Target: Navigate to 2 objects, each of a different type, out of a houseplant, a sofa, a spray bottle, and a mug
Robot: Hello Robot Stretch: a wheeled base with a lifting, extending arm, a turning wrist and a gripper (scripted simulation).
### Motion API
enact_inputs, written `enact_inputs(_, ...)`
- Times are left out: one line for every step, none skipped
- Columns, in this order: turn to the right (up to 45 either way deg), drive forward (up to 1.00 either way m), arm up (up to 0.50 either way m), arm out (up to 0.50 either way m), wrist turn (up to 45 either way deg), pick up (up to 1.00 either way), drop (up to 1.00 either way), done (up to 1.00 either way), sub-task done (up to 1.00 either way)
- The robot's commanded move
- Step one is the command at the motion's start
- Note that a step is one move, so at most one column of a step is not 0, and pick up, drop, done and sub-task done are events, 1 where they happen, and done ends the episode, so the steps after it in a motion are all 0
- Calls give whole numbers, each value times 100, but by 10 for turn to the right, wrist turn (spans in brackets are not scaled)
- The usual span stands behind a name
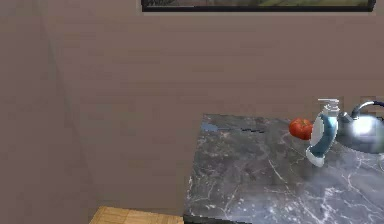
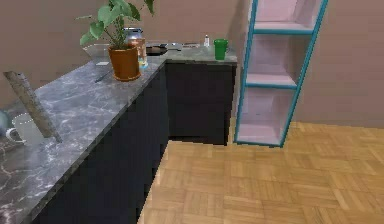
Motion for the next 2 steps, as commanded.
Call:
enact_inputs(-30, 0, 0, 0, 0, 0, 0, 0, 0)
enact_inputs(0, 5, 0, 0, 0, 0, 0, 0, 0)
